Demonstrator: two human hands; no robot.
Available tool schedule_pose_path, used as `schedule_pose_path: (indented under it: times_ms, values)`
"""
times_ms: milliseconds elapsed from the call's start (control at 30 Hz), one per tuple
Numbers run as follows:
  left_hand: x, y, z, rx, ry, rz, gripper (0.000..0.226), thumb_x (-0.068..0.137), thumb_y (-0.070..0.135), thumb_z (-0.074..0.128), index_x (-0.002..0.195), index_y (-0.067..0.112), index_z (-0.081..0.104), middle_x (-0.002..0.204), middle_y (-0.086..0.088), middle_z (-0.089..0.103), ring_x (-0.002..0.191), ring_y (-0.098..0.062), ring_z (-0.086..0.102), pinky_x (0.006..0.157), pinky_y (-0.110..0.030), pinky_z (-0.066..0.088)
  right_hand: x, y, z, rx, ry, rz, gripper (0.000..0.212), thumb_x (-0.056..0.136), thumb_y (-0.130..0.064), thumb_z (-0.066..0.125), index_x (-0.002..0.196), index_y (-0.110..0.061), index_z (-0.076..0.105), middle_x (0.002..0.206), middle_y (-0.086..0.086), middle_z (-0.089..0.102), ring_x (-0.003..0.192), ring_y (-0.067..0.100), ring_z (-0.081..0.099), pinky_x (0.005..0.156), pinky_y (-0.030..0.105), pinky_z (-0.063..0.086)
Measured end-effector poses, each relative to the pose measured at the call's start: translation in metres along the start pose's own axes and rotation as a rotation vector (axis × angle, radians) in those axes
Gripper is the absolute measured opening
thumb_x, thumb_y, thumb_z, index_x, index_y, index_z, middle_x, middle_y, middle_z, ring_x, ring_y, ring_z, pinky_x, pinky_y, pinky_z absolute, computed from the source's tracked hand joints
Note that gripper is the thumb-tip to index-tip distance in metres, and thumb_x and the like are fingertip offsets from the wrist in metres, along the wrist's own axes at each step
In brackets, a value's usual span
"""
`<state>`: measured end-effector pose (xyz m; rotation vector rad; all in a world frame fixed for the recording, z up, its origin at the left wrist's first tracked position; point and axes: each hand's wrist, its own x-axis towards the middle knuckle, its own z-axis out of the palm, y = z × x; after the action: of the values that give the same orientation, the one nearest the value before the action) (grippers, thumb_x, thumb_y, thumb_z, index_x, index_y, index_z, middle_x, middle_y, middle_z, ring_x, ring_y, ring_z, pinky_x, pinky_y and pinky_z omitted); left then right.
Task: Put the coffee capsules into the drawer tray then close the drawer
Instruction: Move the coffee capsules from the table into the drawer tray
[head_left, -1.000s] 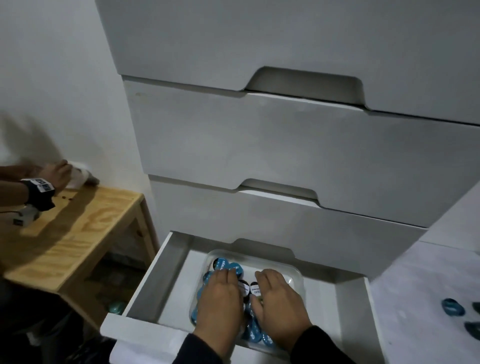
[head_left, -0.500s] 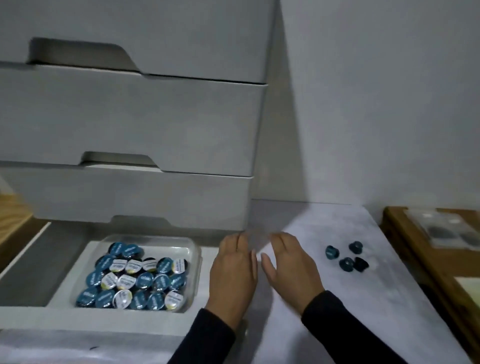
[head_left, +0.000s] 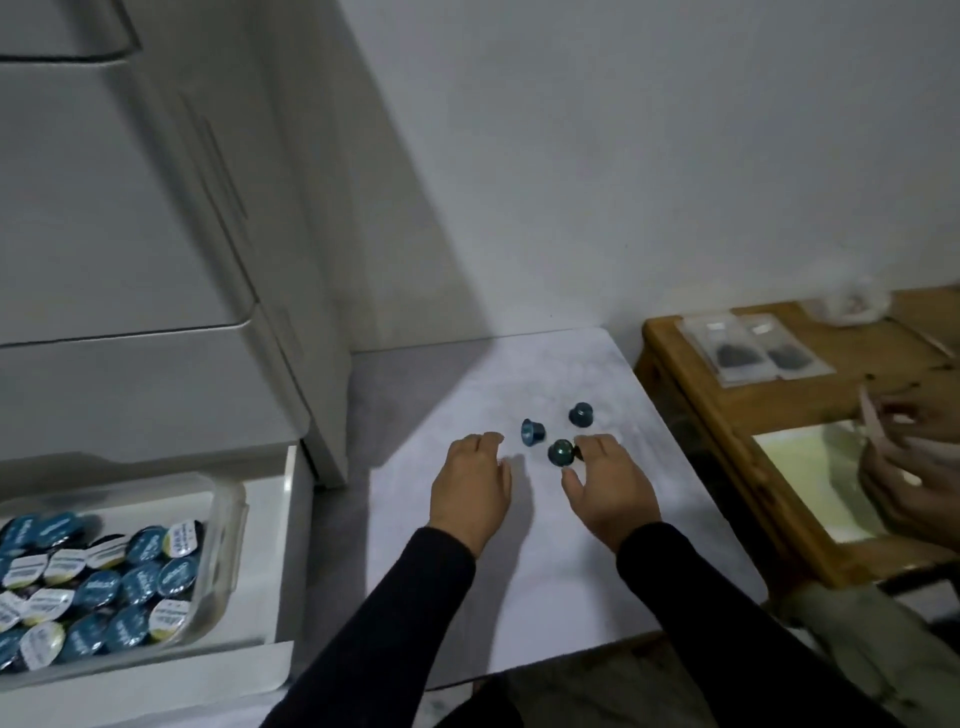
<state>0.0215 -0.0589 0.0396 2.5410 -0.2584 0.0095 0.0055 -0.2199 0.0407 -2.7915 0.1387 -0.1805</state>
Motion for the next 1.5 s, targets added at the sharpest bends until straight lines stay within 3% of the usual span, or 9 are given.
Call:
schedule_pose_path:
  times_ms: [133, 333, 633, 800, 967, 1167, 1300, 1400, 1500]
  values:
    - [0.036, -0.002, 0.022, -0.045, -0.105, -0.063, 0.039, 0.095, 0.020, 0.045, 0.133, 0.012, 0.044, 0.131, -0.009, 0.052, 0.122, -0.023, 0.045, 0.096, -0.030, 0.040, 0.022, 0.032, 0.017, 0.075, -0.037, 0.053, 0.026, 0.064, -0.012, 0.065, 0.085, 0.003, 0.066, 0.074, 0.021, 0.064, 0.061, 0.039, 0.063, 0.054, 0.033, 0.055]
    - [0.080, 0.001, 0.048, -0.173, -0.192, -0.082, 0.027, 0.087, 0.012, 0.047, 0.110, 0.016, 0.060, 0.114, -0.002, 0.060, 0.111, -0.021, 0.053, 0.088, -0.020, 0.036, 0.062, 0.059, 0.037, 0.125, -0.104, 0.190, 0.036, 0.085, -0.018, 0.058, 0.119, -0.007, 0.056, 0.115, 0.018, 0.056, 0.106, 0.033, 0.054, 0.090, 0.036, 0.043]
    - [0.108, -0.013, 0.081, -0.317, -0.256, -0.127, 0.030, 0.084, 0.009, 0.053, 0.109, 0.023, 0.064, 0.115, 0.001, 0.063, 0.109, -0.013, 0.055, 0.095, -0.019, 0.039, 0.082, 0.073, 0.060, 0.116, -0.161, 0.152, 0.011, 0.084, -0.019, 0.059, 0.092, -0.015, 0.065, 0.098, 0.010, 0.059, 0.089, 0.028, 0.060, 0.071, 0.023, 0.038]
    - [0.108, -0.012, 0.089, -0.475, -0.182, -0.202, 0.019, 0.086, 0.007, 0.053, 0.088, 0.020, 0.065, 0.091, 0.004, 0.069, 0.090, -0.011, 0.063, 0.079, -0.010, 0.046, 0.072, 0.073, 0.065, 0.245, -0.096, 0.168, 0.017, 0.078, -0.004, 0.068, 0.093, -0.010, 0.064, 0.105, 0.009, 0.055, 0.085, 0.022, 0.061, 0.074, 0.015, 0.041]
    - [0.104, -0.008, 0.092, -0.627, -0.125, -0.353, 0.011, 0.086, 0.009, 0.056, 0.083, 0.014, 0.065, 0.087, -0.001, 0.070, 0.078, -0.006, 0.061, 0.063, 0.002, 0.041, 0.059, 0.074, 0.066, 0.322, -0.034, 0.218, 0.022, 0.076, -0.002, 0.071, 0.096, -0.002, 0.062, 0.107, 0.013, 0.055, 0.083, 0.008, 0.047, 0.068, -0.011, 0.029]
    - [0.100, -0.006, 0.091, -0.714, -0.036, -0.436, 0.014, 0.085, 0.007, 0.058, 0.086, 0.017, 0.067, 0.086, -0.002, 0.070, 0.075, -0.007, 0.061, 0.063, 0.002, 0.041, 0.060, 0.073, 0.063, 0.443, 0.034, 0.373, 0.008, 0.078, -0.004, 0.068, 0.084, -0.006, 0.071, 0.094, 0.012, 0.069, 0.090, 0.025, 0.062, 0.081, 0.024, 0.046]
    - [0.095, -0.003, 0.086, -0.744, -0.017, -0.454, 0.020, 0.086, 0.005, 0.054, 0.088, 0.017, 0.070, 0.084, 0.001, 0.071, 0.071, -0.003, 0.061, 0.058, 0.000, 0.042, 0.063, 0.075, 0.064, 0.589, 0.019, 0.555, 0.008, 0.077, -0.003, 0.066, 0.078, -0.010, 0.070, 0.083, 0.006, 0.068, 0.077, 0.017, 0.061, 0.076, 0.009, 0.045]
    - [0.089, -0.003, 0.084, -0.752, -0.016, -0.468, 0.023, 0.085, 0.006, 0.053, 0.081, 0.021, 0.071, 0.086, 0.007, 0.072, 0.076, -0.004, 0.064, 0.060, 0.000, 0.043, 0.061, 0.074, 0.061, 0.686, 0.029, 0.641, 0.010, 0.078, -0.004, 0.065, 0.082, -0.010, 0.072, 0.078, 0.004, 0.069, 0.074, 0.019, 0.062, 0.082, 0.031, 0.053]
    - [0.082, -0.008, 0.082, -0.737, 0.003, -0.505, 0.023, 0.084, 0.010, 0.054, 0.079, 0.025, 0.072, 0.088, 0.009, 0.073, 0.083, -0.007, 0.066, 0.064, 0.002, 0.043, 0.055, 0.070, 0.055, 0.782, 0.050, 0.677, 0.015, 0.078, -0.002, 0.064, 0.078, -0.014, 0.072, 0.074, 0.003, 0.068, 0.070, 0.018, 0.061, 0.077, 0.031, 0.053]
